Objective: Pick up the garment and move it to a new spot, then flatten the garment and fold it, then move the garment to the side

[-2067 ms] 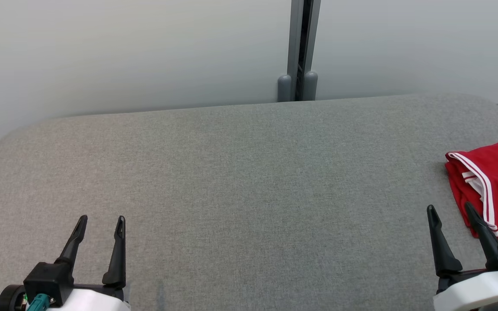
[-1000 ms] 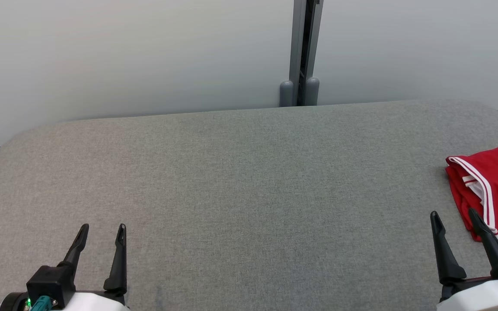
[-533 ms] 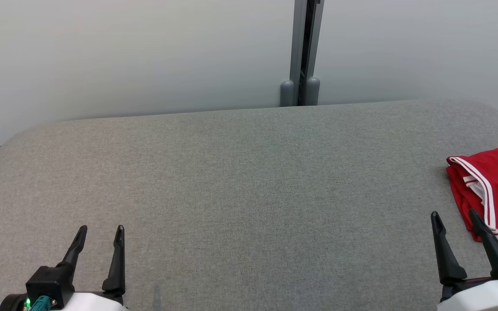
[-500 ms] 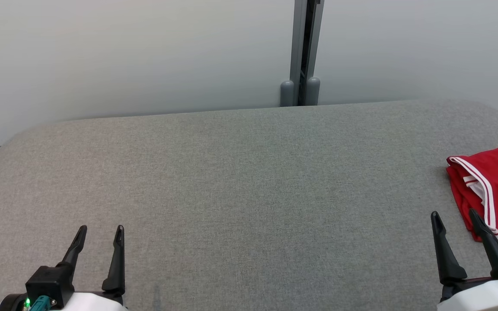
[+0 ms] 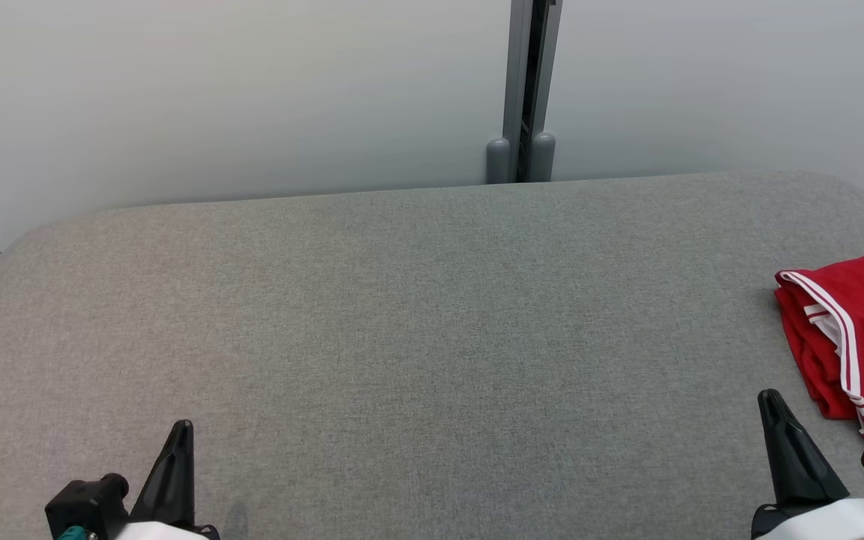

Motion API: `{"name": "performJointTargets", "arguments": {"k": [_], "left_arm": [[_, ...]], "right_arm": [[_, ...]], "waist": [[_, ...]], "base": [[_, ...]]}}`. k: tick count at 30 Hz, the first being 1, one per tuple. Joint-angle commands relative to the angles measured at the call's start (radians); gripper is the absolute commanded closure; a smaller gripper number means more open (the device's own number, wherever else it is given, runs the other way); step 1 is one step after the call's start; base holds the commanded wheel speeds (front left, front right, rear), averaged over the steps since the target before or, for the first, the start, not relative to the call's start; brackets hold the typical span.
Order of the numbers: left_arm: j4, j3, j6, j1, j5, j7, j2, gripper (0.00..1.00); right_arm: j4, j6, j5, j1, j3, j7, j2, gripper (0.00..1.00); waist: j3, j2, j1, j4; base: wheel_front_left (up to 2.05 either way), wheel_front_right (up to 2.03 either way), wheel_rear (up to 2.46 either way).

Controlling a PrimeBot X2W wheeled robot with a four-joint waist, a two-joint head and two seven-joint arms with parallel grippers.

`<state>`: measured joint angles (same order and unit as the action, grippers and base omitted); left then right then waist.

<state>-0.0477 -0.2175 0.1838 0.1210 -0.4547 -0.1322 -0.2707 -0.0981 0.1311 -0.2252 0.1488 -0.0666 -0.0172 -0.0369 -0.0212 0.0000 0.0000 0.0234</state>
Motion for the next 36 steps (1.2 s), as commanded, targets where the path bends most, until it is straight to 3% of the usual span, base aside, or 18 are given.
{"name": "performJointTargets", "arguments": {"k": [1, 36], "left_arm": [[0.010, 0.022, -0.014, -0.019, -0.045, 0.006, -0.007, 1.00], [-0.044, 0.186, -0.143, -0.073, -0.536, 0.125, 0.069, 1.00]], "right_arm": [[-0.004, 0.000, -0.053, -0.023, 0.003, 0.004, -0.008, 1.00], [0.127, 0.000, -0.631, -0.115, 0.053, 0.011, -0.021, 1.00]], "waist": [[0.000, 0.0000, 0.0000, 0.000], [0.008, 0.0000, 0.0000, -0.007]], "base": [[0.00, 0.00, 0.00], [0.00, 0.00, 0.00]]}}
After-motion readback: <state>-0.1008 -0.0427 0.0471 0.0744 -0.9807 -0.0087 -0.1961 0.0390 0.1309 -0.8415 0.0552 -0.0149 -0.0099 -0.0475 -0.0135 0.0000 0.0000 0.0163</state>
